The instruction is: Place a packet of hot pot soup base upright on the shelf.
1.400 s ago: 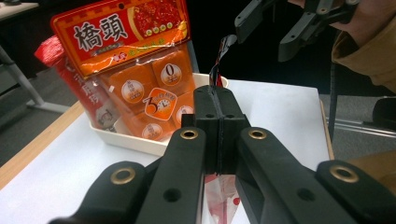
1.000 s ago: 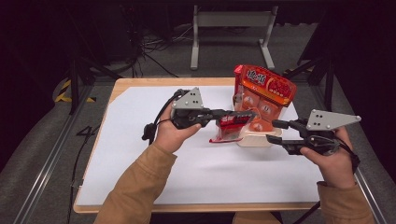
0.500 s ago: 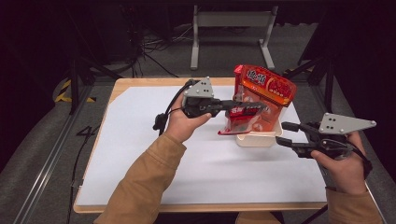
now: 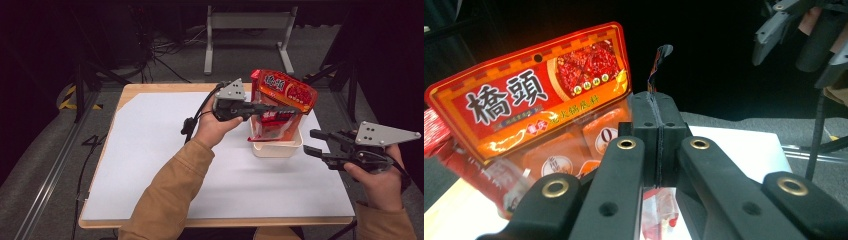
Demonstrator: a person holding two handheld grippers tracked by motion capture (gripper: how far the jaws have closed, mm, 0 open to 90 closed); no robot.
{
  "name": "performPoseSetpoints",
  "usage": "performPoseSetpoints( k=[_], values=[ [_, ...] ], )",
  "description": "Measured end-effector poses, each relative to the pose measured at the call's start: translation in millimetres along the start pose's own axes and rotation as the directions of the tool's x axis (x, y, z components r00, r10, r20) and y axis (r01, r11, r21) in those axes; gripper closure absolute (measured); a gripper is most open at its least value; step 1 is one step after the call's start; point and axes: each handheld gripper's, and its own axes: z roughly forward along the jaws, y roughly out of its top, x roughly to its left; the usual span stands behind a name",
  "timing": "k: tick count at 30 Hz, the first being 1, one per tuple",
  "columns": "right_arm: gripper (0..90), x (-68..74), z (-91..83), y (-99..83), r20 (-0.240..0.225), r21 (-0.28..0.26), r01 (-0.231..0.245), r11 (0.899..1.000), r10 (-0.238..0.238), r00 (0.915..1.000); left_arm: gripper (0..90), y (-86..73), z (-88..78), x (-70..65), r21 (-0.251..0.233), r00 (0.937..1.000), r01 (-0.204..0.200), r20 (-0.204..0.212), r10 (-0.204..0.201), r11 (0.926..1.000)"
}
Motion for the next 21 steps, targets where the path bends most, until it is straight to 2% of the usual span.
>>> performPoseSetpoints(
  k=[10,17,21],
  values=[
    [48.5,-0.1,-6.9,1.4,0.008,-0.018,0.003,1.000,-0.003,1.0000,90.0,-4.6,22.6,4.6,0.003,0.9999,0.007,0.009,-0.007,1.0000],
    [48.5,-1.4,-7.7,0.2,0.009,-0.020,-0.003,1.000,0.003,1.0000,90.0,-10.2,34.2,8.2,-0.011,0.9972,0.050,0.056,-0.050,0.9987],
    [48.5,-1.9,-7.9,-0.4,0.009,-0.019,-0.004,1.000,0.005,1.0000,90.0,-11.8,39.4,7.0,-0.012,0.9965,0.052,0.066,-0.051,0.9986]
  ],
)
